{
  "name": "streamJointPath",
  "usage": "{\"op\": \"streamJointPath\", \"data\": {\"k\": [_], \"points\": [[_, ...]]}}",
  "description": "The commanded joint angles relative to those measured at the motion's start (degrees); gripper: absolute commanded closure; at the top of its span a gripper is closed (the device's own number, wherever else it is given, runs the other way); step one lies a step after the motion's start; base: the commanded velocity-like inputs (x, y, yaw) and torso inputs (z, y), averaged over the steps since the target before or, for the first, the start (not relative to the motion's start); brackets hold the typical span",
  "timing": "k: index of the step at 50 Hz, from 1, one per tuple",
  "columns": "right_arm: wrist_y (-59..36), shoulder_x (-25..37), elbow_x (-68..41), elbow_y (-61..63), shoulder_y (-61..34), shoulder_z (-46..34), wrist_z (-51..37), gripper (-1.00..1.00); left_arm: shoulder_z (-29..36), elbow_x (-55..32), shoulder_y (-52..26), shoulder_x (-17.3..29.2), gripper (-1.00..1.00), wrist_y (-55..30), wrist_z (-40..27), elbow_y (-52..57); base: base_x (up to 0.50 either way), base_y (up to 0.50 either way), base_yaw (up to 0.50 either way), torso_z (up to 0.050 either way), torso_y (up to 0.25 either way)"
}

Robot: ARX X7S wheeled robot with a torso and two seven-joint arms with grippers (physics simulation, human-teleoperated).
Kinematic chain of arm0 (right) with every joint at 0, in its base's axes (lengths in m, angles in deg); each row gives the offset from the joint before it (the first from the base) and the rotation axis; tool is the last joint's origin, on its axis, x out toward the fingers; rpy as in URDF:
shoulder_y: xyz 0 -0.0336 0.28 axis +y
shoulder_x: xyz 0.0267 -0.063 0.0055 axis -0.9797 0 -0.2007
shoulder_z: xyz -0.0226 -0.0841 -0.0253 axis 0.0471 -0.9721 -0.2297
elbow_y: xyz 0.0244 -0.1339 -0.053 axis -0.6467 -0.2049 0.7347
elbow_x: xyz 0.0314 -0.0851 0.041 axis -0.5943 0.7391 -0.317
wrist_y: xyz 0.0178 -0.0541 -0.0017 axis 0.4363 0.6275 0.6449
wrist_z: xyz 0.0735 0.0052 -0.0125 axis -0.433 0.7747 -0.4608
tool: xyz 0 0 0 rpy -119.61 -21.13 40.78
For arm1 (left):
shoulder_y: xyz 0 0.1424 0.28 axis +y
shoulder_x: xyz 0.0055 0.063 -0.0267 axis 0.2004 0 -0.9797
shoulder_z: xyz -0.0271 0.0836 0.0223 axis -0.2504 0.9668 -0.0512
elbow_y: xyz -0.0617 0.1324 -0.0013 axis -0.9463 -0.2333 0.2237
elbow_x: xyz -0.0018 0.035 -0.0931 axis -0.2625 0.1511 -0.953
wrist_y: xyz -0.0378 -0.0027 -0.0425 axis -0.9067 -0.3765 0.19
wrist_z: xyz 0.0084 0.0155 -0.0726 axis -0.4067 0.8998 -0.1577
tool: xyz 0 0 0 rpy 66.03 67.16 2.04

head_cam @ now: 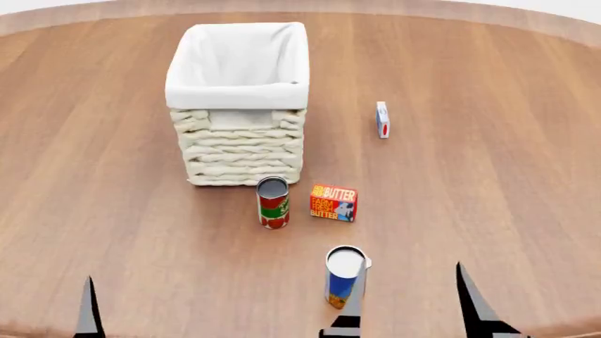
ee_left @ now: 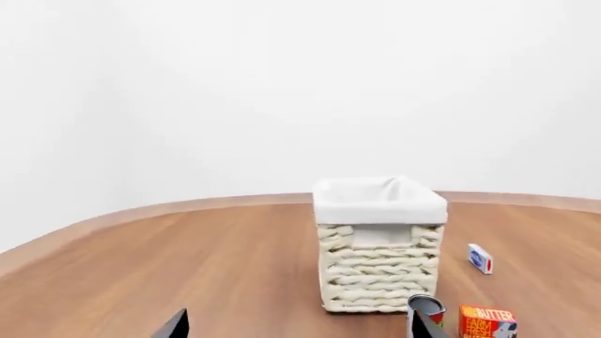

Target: Pick up the alphabet soup and put it in the basket.

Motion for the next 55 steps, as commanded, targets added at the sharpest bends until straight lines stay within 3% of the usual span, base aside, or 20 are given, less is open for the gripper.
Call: {"op": "streamJointPath", "data": {"k": [1,8,34,55], "points": [[-8.9,1.5,-1.4,16.1,-0.1,-0.8,-2.0,-1.00,0.4,0.2,2.8,1.0,-1.00,-10.0,-2.6,19.4,0.00,0.00,0.00,0.000,0.000],[-11.3,2.2,-2.9,20.6,-0.6,-1.3,-2.4,-1.00,1.3,-0.8,3.3,1.7,-1.00,-12.5,-2.8,25.2,0.07,0.00,0.00,0.000,0.000],[-14.2,3.2,-6.6,20.7,-2.0,-1.8,-4.4,-1.00,3.3,-0.9,2.3,3.7,-1.00,-14.2,-5.4,24.0,0.50,0.00,0.00,0.000,0.000],[-11.2,4.2,-7.3,19.6,-1.2,-2.6,-5.3,-1.00,4.5,-0.5,2.4,5.1,-1.00,-13.9,-7.1,23.8,0.43,0.00,0.00,0.000,0.001]]}}
